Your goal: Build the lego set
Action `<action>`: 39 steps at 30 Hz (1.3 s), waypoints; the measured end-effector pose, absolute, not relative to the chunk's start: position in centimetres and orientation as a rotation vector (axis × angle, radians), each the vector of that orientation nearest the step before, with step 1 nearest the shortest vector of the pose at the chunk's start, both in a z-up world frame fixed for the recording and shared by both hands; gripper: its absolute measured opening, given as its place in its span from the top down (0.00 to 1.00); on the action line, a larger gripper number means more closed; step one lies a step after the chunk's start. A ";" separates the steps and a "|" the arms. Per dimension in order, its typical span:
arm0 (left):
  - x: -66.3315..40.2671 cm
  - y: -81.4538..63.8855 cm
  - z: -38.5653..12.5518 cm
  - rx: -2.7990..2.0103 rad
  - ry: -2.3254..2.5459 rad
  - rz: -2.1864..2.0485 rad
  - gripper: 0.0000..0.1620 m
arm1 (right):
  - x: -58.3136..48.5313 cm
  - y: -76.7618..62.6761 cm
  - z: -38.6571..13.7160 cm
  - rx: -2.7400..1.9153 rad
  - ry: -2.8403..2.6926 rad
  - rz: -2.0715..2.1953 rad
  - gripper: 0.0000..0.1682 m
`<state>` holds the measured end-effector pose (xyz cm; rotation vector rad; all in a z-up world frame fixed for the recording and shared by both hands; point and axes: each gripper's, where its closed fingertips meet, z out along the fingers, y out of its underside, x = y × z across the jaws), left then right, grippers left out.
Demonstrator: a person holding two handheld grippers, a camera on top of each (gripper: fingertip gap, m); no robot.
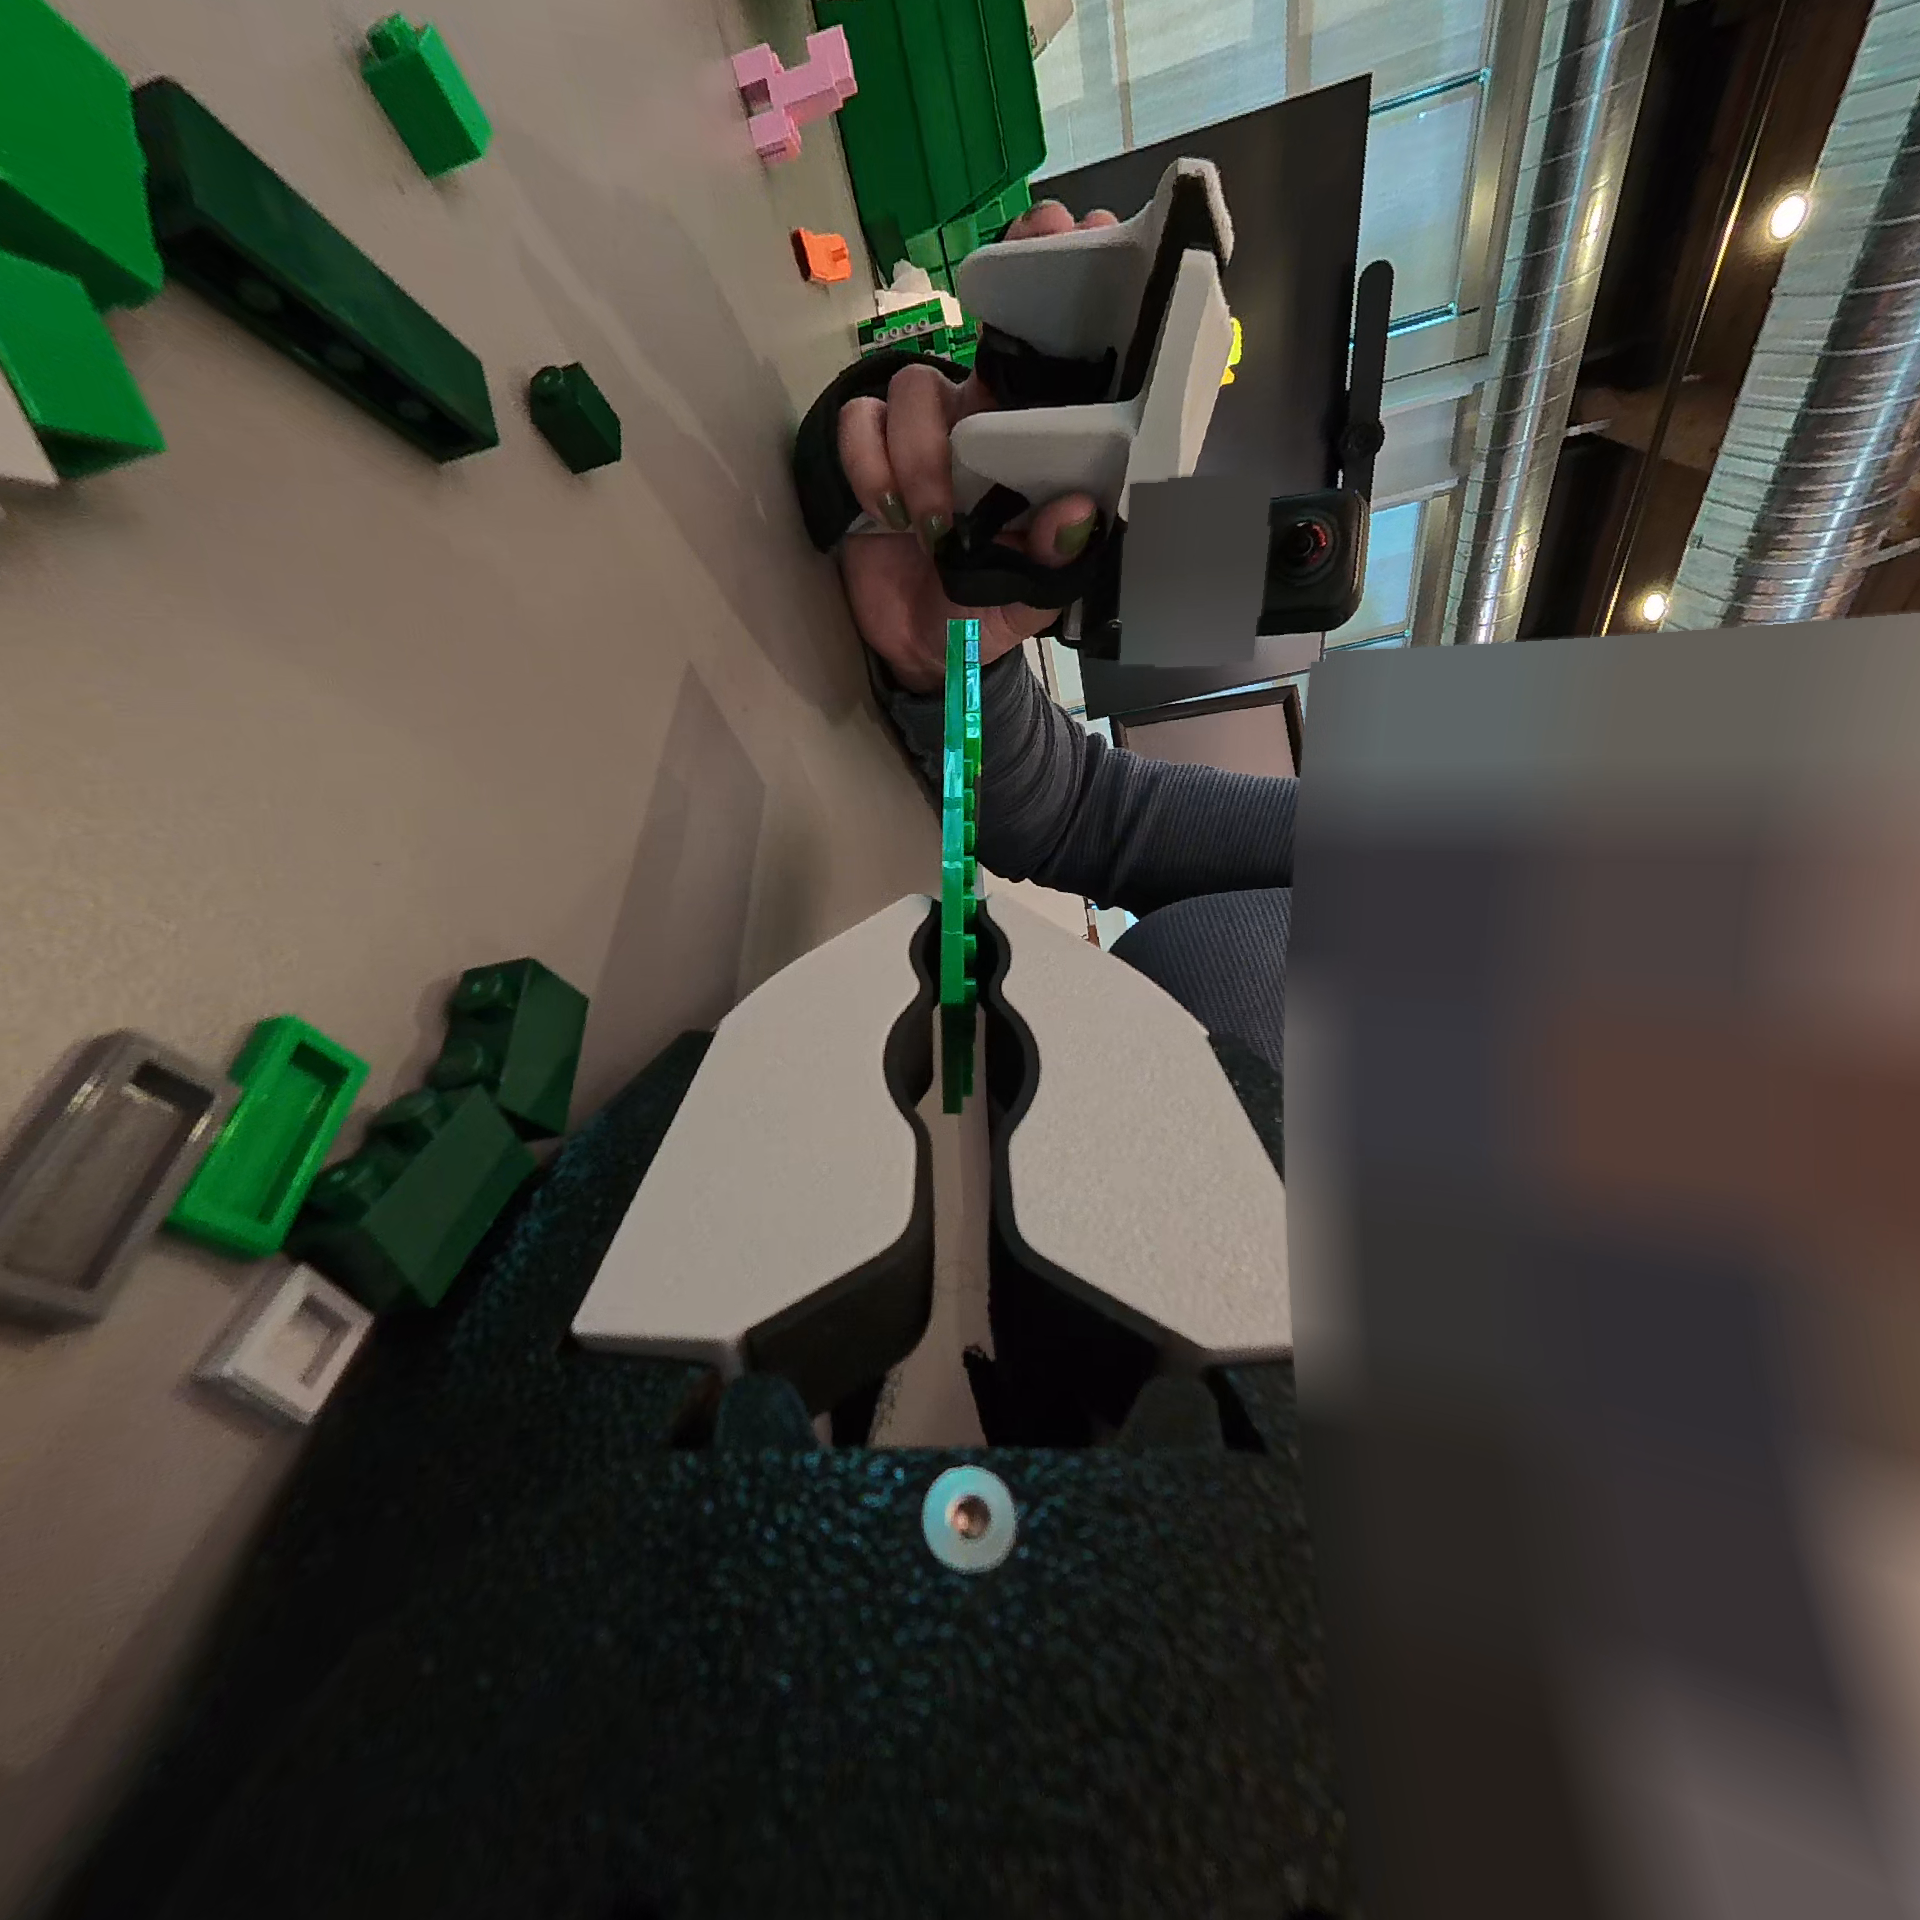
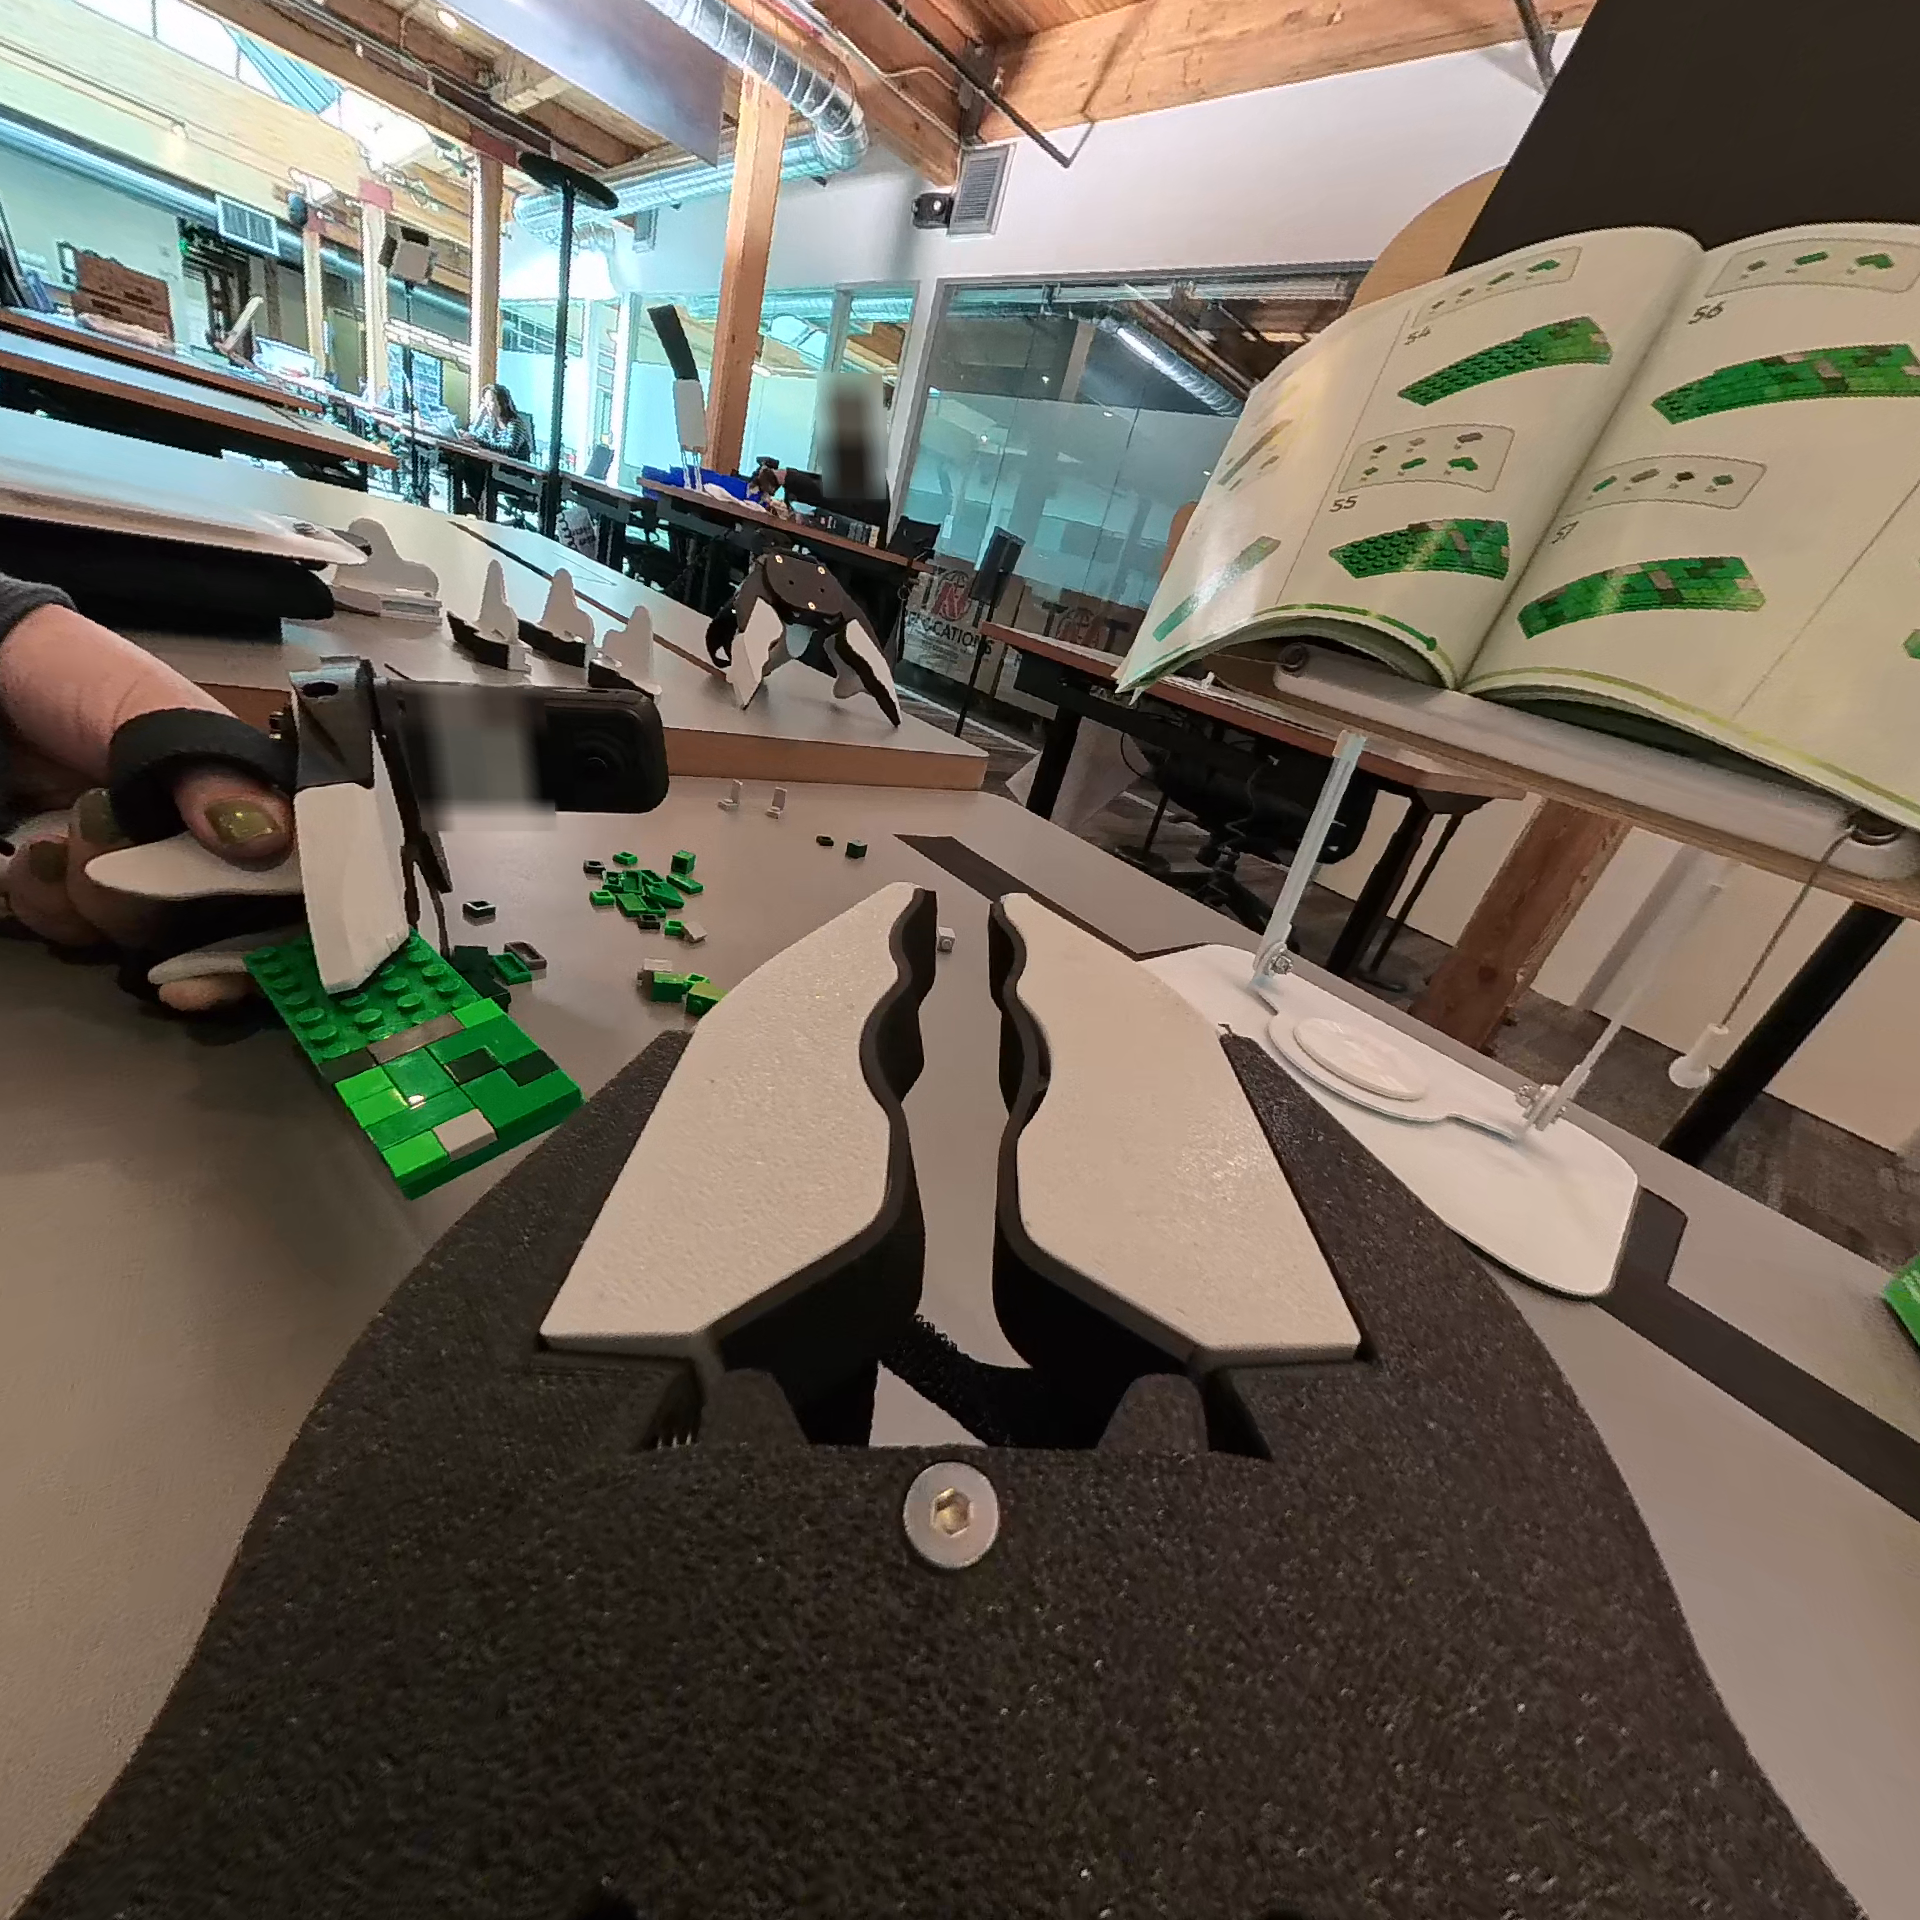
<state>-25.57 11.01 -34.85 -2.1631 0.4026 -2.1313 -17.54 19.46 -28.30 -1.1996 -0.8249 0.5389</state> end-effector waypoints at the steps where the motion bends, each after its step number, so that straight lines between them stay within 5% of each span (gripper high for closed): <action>1: -25.6 11.0 -34.8 -2.163 0.402 -2.131 0.97 | -17.6 19.5 -28.3 -1.199 -0.826 0.538 0.95; 12: -26.3 8.9 -34.9 -2.198 0.472 -2.158 0.97 | -17.8 19.6 -29.1 -1.320 -0.831 0.612 1.00; 16: -27.4 8.4 -34.8 -2.182 0.459 -2.161 0.98 | -18.6 19.9 -30.2 -1.399 -0.922 0.604 0.93; 39: -29.7 8.3 -34.9 -2.167 0.400 -2.126 0.97 | -35.2 21.9 -37.2 -1.288 -2.317 0.864 0.87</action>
